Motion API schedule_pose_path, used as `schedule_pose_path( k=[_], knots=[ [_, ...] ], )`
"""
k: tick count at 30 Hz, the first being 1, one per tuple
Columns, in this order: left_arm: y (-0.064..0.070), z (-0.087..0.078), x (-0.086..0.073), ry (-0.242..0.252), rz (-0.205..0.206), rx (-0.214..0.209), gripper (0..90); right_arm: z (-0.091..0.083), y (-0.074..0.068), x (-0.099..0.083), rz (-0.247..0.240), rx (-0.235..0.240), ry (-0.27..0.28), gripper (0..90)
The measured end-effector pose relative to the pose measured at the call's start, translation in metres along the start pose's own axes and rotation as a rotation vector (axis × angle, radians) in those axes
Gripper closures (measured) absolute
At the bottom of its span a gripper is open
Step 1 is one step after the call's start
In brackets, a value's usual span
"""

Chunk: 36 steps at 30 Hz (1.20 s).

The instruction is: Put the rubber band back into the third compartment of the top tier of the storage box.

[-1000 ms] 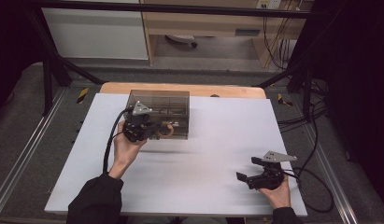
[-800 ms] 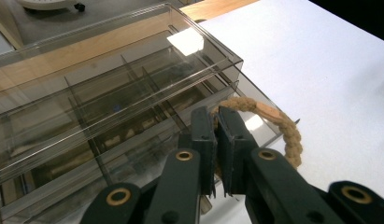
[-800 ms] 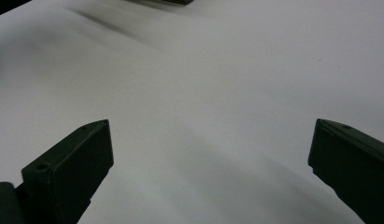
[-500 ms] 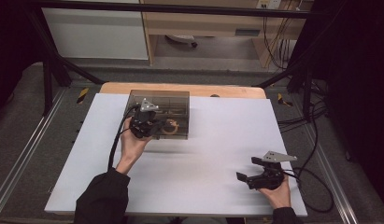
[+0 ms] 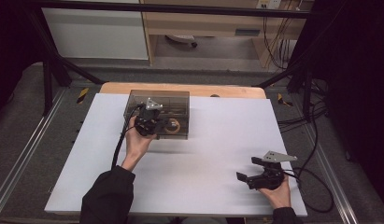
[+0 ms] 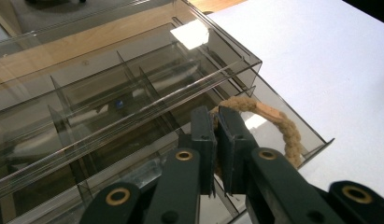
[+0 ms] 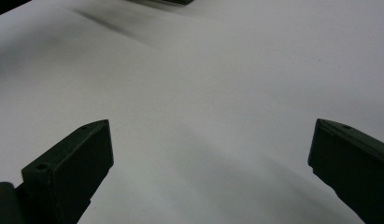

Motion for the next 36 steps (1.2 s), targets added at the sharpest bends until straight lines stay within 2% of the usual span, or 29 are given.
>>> schedule_pose_path(
  k=[20,36],
  knots=[
    [0.002,0.02,-0.002,-0.027,0.017,-0.008,85.0,0.0,0.0,0.0,-0.001,0.0,0.0,0.7],
    [0.001,0.03,-0.008,-0.066,0.007,-0.021,84.1,0.0,0.0,0.0,-0.001,0.0,0.0,0.7]
  ],
)
Point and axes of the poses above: each handheld gripper's, and its own axes: z roughly forward along the jaws, x roughly out of its top, y roughly to its right, the point moved 1 cm from there along z, roughly forward along the jaws, and after that the axes turned 15 degrees about -x, right-handed, at the moved point
